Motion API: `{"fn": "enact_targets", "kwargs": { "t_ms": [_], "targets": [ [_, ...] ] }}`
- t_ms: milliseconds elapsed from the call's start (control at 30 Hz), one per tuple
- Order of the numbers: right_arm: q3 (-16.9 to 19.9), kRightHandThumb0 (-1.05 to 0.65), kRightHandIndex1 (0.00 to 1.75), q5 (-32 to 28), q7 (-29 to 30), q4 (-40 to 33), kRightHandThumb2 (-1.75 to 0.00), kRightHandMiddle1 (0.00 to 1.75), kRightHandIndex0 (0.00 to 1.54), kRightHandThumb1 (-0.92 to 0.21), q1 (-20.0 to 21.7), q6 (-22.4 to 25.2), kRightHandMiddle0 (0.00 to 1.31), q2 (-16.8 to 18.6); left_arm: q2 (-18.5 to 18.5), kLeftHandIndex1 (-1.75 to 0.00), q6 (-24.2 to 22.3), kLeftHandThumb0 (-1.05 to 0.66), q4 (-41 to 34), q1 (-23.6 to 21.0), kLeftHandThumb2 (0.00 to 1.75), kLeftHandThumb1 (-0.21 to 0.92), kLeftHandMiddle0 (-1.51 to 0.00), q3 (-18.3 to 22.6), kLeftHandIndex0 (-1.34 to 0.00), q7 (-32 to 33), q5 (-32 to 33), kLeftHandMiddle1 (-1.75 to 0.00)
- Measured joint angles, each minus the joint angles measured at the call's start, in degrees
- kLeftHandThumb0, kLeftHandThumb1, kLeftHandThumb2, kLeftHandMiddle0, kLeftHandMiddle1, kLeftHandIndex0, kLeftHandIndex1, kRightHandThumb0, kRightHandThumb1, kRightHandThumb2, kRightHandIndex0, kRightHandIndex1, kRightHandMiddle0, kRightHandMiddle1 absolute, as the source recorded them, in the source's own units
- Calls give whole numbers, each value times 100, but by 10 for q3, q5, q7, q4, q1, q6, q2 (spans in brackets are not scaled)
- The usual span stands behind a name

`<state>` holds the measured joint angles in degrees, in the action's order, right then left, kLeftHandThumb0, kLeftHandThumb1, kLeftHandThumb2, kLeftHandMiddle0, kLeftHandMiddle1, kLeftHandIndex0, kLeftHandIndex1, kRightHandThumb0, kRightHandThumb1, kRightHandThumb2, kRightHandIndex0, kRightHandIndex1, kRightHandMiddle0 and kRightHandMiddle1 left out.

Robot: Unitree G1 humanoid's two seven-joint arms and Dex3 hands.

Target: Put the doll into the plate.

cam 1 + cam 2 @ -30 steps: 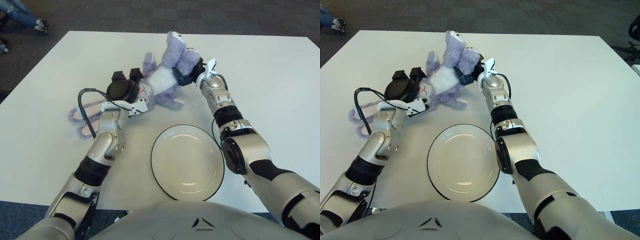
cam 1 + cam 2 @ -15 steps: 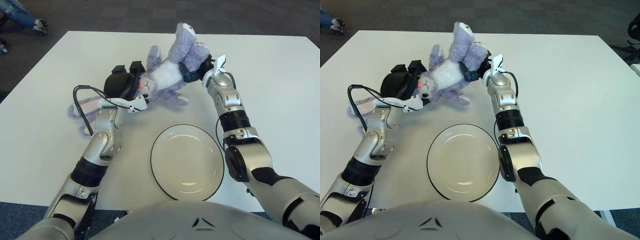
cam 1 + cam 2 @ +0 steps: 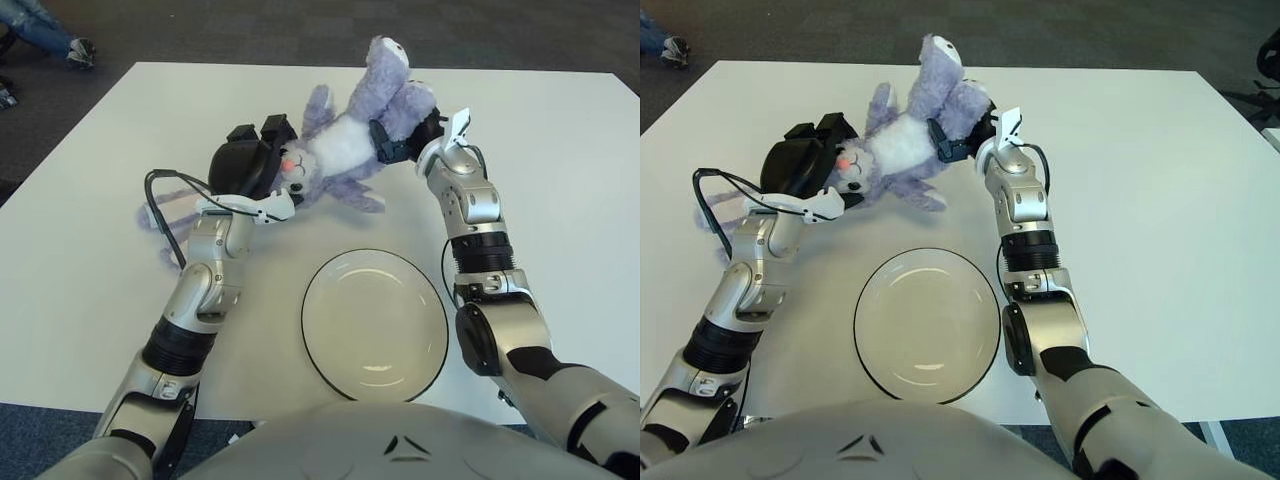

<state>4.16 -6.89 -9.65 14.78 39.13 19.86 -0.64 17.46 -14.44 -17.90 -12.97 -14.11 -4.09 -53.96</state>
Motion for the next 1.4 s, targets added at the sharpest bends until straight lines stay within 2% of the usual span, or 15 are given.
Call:
{"fn": "enact_targets", "kwargs": {
  "t_ms": [367, 733, 1033, 1233, 1400],
  "targets": [
    [6, -1, 175, -20, -10, -79, -142, 149, 65, -15, -16, 65, 72, -24, 0, -175, -3, 51, -45, 0, 143, 22, -68, 4, -69, -38, 7, -175],
    [5, -1, 175, -16, -10, -105, -149, 158, 68, -12, -24, 86, 68, -42, -1, -175, 17, 51, -71, 6, 144, 21, -69, 14, -71, -45, 28, -175],
    [13, -1, 175, -33, -12, -140, -149, 157, 69, -11, -55, 117, 69, -50, 6, -175, 55, 50, -91, 26, 141, 24, -67, 28, -72, -46, 61, -175],
    [28, -1, 175, -61, -27, -158, -146, 142, 69, -10, -65, 134, 79, -58, 13, -175, 73, 49, -105, 35, 140, 25, -66, 32, -74, -46, 63, -175],
    [47, -1, 175, -99, -38, -185, -145, 136, 71, -9, -79, 155, 83, -61, 13, -175, 81, 49, -125, 41, 139, 25, -66, 39, -74, -51, 68, -175]
  ]
}}
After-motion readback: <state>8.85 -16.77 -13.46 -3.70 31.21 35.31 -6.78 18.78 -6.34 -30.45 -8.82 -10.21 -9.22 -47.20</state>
